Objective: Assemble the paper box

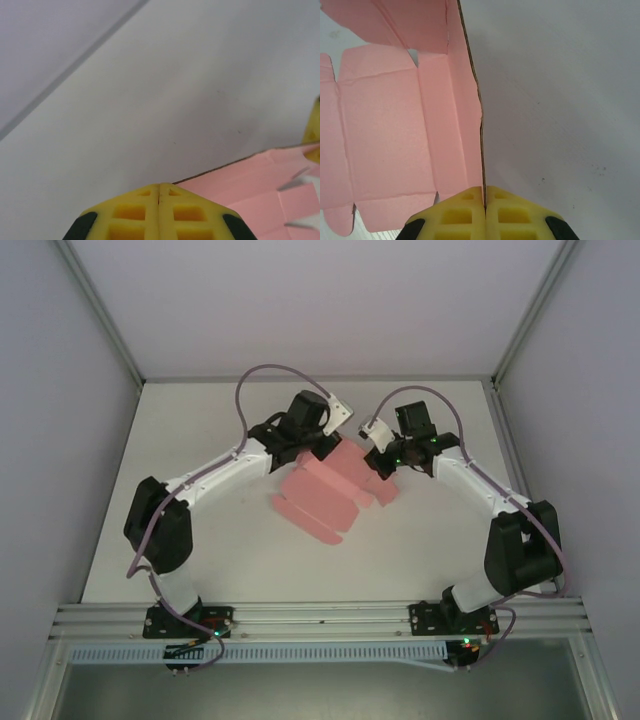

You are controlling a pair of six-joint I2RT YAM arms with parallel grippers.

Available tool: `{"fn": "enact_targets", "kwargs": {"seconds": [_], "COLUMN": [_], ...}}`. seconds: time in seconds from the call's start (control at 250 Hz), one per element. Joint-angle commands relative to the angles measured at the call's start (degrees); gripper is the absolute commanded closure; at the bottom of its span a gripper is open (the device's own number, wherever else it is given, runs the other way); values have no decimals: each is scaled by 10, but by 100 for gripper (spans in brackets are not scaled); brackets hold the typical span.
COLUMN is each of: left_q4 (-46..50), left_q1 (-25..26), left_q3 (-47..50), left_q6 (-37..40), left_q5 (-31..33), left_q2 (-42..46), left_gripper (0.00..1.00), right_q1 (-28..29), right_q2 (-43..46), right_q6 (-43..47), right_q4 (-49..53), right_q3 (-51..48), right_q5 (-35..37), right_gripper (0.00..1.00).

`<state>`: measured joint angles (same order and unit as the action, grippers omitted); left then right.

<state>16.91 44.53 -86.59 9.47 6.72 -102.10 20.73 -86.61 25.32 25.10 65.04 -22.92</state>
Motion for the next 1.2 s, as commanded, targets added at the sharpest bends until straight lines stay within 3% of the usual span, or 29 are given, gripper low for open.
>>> {"fn": "enact_targets", "kwargs": {"seconds": [0.0, 0.036, 0.076, 0.124, 0.224, 0.367, 0.407, 0.463, 0.559, 0.619, 0.759, 0.866, 1.062, 1.198], "left_q4": [-9, -10, -18, -30, -19, -11, -2, 16, 22, 4, -93, -138, -207, -214], "left_q1": [14, 15, 16, 16, 10, 10, 9, 5, -24, -56, -121, -148, -150, -159], "left_q3": [-35, -37, -34, -31, -58, -87, -90, -89, -50, -6, 118, 169, 189, 164], "left_q6": [-70, -86, -90, -105, -169, -204, -203, -192, -205, -228, -268, -285, -304, -313], "left_q5": [40, 27, 14, 24, 34, -30, -31, -19, -24, -60, -188, -271, -404, -424], "left_q2": [-23, -25, -25, -24, -31, -41, -42, -38, -5, 29, 114, 149, 142, 95], "left_gripper": [100, 100, 90, 88, 88, 86, 77, 74, 48, 27, 5, 2, 0, 1], "right_q1": [4, 6, 7, 7, 8, 17, 16, 16, 7, -1, -15, -21, -24, -24], "right_q2": [8, 7, 7, 8, 0, -4, 0, 11, 29, 36, 33, 26, 13, 16], "right_q6": [-65, -66, -63, -63, -73, -73, -67, -52, -33, -26, -25, -28, -19, 2], "right_q4": [-42, -40, -39, -46, -50, -43, -44, -44, -48, -47, -42, -42, -36, -38], "right_q3": [14, 15, 15, 11, 11, 18, 15, 8, -7, -13, -13, -11, -7, -11], "right_q5": [-9, -18, -29, -37, -27, -27, -27, -19, -17, -22, -36, -53, -86, -126], "right_gripper": [100, 100, 100, 100, 100, 100, 100, 100, 100, 100, 100, 100, 100, 100]}}
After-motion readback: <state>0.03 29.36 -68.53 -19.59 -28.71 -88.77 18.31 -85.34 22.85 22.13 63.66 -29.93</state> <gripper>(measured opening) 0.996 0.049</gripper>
